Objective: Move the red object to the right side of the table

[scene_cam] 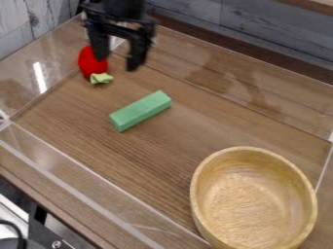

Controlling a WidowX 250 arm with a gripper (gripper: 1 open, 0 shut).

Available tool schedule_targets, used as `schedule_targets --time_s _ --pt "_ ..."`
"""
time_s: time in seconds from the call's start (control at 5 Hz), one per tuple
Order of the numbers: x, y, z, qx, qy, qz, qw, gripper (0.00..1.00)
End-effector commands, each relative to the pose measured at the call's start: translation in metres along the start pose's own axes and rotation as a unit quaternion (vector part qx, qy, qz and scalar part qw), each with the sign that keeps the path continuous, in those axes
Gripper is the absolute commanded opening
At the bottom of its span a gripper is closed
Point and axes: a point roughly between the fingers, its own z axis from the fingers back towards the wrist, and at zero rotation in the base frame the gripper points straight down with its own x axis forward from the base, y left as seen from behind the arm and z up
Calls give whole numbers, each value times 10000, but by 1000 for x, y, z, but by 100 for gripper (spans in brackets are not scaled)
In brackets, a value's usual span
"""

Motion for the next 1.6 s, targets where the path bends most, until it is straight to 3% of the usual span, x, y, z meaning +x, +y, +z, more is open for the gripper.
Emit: schedule_targets --time_s 0.0,0.2,0.6,1.0,1.4 --pt "17 36 12 75 -398 117 9991 100" --pt "25 53 2 106 -414 202 9989 100" --pt "47 71 -27 123 -430 272 9986 100" --pt "67 83 -46 146 -492 486 9975 100" --pt "71 83 -40 38 -559 716 9959 100"
